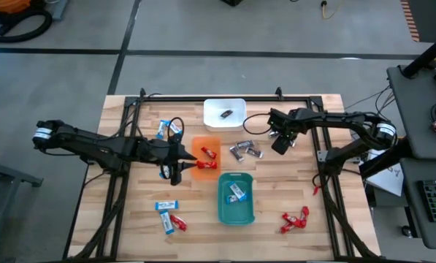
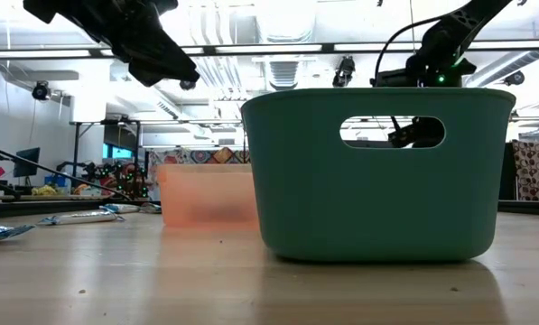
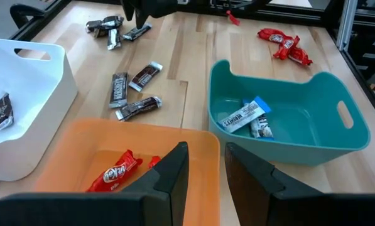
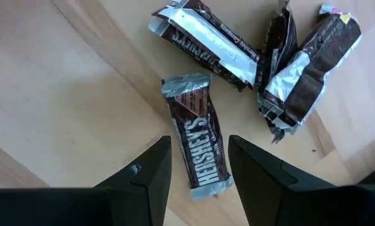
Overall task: Sort candy
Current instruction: Put the brown chocolate bar into the white bin
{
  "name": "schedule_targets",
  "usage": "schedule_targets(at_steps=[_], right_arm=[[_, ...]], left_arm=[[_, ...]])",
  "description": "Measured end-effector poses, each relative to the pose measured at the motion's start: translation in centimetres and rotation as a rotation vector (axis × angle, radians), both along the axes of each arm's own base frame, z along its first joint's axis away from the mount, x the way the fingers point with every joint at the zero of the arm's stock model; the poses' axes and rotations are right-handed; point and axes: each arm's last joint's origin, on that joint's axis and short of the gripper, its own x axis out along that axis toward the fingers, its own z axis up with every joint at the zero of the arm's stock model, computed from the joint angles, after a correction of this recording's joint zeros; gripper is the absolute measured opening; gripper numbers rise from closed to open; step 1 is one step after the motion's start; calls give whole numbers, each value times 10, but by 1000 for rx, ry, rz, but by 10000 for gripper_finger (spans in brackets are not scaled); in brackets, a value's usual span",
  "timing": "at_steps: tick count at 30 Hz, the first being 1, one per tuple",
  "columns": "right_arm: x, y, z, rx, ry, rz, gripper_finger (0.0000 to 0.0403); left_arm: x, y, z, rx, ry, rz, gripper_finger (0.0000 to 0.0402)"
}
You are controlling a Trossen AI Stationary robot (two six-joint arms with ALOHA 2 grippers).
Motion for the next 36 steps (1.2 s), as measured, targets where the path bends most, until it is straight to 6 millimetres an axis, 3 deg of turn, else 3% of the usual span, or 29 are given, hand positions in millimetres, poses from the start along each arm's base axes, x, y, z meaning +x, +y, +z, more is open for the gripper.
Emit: schedule_targets(at_steps=[14, 18, 23, 26, 31, 36], right_arm=[[2, 0, 0, 21, -18, 94, 148], [3, 1, 0, 55, -46, 169, 113], [4, 1, 0, 72, -73, 75, 73], [5, 2, 0, 102, -95, 42, 91], [3, 0, 0, 28, -55, -28, 161], [2, -2, 0, -45, -6, 9, 220]], left_arm=[[0, 0, 0, 0, 0, 0, 87], [0, 0, 0, 1, 0, 0, 87], [0, 0, 0, 1, 0, 1, 87], [0, 0, 0, 13, -2, -5, 87], [1, 0, 1, 16, -13, -8, 87], [1, 0, 1, 16, -16, -7, 87]])
